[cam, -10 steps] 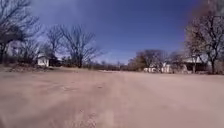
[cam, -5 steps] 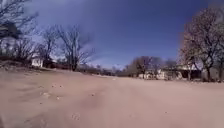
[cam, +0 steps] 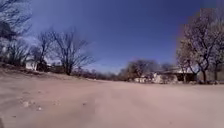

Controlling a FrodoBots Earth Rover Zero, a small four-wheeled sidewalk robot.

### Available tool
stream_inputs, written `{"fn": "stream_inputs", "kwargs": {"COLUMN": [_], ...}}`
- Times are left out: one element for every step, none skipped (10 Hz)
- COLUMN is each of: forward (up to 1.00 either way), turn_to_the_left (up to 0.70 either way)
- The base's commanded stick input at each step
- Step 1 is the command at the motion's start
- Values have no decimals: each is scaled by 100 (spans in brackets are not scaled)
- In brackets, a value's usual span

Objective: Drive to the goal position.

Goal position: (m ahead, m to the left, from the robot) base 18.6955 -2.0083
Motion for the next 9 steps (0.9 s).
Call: {"fn": "stream_inputs", "kwargs": {"forward": [100,100,100,100,100,100,100,100,100], "turn_to_the_left": [0,0,0,0,0,0,0,0,0]}}
